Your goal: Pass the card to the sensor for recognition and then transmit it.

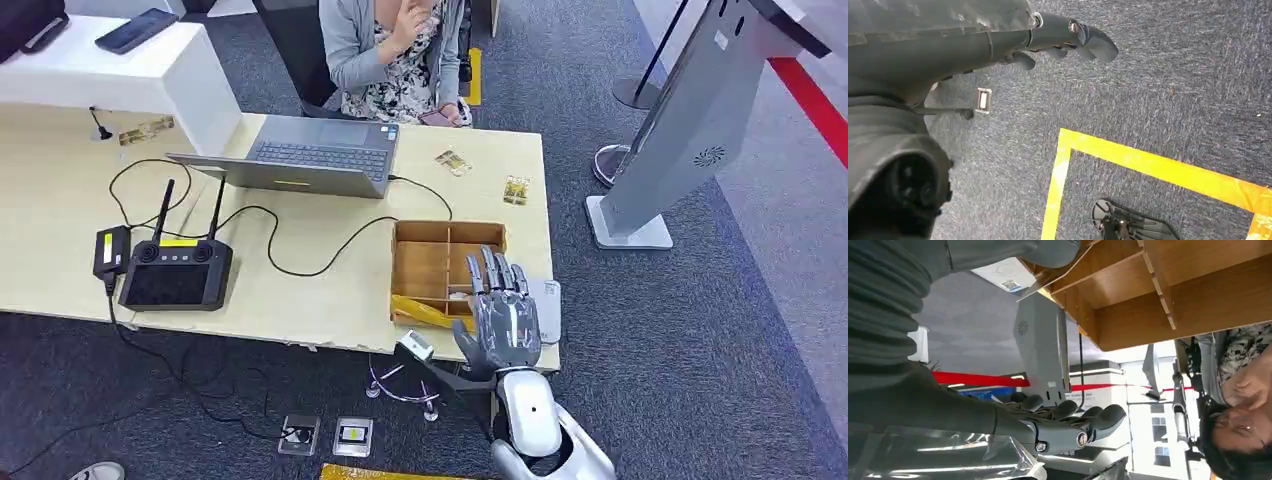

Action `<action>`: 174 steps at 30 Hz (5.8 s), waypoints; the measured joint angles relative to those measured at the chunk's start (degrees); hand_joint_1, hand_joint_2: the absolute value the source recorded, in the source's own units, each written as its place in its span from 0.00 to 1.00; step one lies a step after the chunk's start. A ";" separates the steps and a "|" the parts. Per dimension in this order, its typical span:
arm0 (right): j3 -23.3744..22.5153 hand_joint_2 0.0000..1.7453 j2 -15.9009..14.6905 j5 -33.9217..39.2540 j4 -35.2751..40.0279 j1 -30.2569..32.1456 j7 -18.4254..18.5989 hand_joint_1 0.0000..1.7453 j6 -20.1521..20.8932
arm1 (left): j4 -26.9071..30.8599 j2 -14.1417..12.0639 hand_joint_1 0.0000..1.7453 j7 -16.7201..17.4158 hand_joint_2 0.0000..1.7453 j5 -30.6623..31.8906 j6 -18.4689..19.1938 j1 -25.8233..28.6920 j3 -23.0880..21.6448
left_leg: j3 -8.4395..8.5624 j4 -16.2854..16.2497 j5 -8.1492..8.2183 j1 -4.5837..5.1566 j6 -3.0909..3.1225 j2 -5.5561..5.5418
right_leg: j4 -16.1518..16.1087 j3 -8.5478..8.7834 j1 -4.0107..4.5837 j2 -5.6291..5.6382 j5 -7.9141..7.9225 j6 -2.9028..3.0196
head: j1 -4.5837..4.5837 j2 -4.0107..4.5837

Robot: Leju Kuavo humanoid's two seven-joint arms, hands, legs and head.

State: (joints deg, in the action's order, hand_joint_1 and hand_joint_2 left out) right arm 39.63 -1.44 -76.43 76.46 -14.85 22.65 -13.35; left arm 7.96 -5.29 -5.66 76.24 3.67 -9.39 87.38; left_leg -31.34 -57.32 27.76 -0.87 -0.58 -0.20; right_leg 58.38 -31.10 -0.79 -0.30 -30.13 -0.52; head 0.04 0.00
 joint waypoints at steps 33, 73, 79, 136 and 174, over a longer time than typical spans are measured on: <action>-3.49 1.00 0.59 3.21 -6.75 -1.38 0.55 0.00 0.39 | 0.00 -0.59 0.00 -0.98 0.00 2.19 1.11 0.02 -0.02 | 0.01 0.00 0.00 0.00 0.00 0.00 | 0.00 0.00 0.00 0.02 0.00 0.00 | 0.00 0.00; -3.85 1.00 2.01 9.03 -15.74 -3.88 -5.49 1.00 -3.39 | 0.00 -0.57 0.00 -0.98 0.00 2.12 0.70 0.02 -0.04 | 0.01 0.00 0.00 0.00 0.00 0.00 | 0.00 0.00 0.00 0.01 0.00 0.00 | 0.00 0.00; -3.87 1.00 2.06 8.04 -16.61 -4.35 -5.12 1.00 -4.31 | 0.00 -0.57 0.00 -0.98 0.00 2.60 0.66 0.02 -0.04 | 0.01 0.00 0.00 0.00 0.00 0.00 | 0.00 0.00 0.00 0.01 0.00 0.00 | 0.00 0.00; -0.92 1.00 10.47 10.77 -30.30 -31.58 -8.94 1.00 -5.83 | -0.02 -0.52 0.00 -1.60 0.00 5.88 0.59 0.00 -0.15 | -0.04 -0.01 -0.04 0.00 -0.05 -0.01 | 0.06 -0.01 0.00 0.02 0.03 0.02 | 0.02 0.00; 2.80 1.00 13.03 8.35 -52.02 -41.26 -7.69 1.00 -4.45 | -0.02 -0.31 0.00 -0.24 0.00 6.51 -0.20 0.05 -0.17 | -0.02 -0.03 -0.05 0.00 -0.05 -0.02 | 0.05 -0.04 0.00 0.03 0.03 0.02 | 0.02 0.00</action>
State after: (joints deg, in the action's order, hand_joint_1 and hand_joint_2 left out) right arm 42.42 11.58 -68.08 24.44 -56.11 14.95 -17.81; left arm 7.93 -5.60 -5.90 82.75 3.48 -9.35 87.21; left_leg -31.37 -57.34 27.72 -0.87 -0.63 -0.22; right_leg 58.42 -31.14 -0.78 -0.27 -30.10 -0.51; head 0.07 0.00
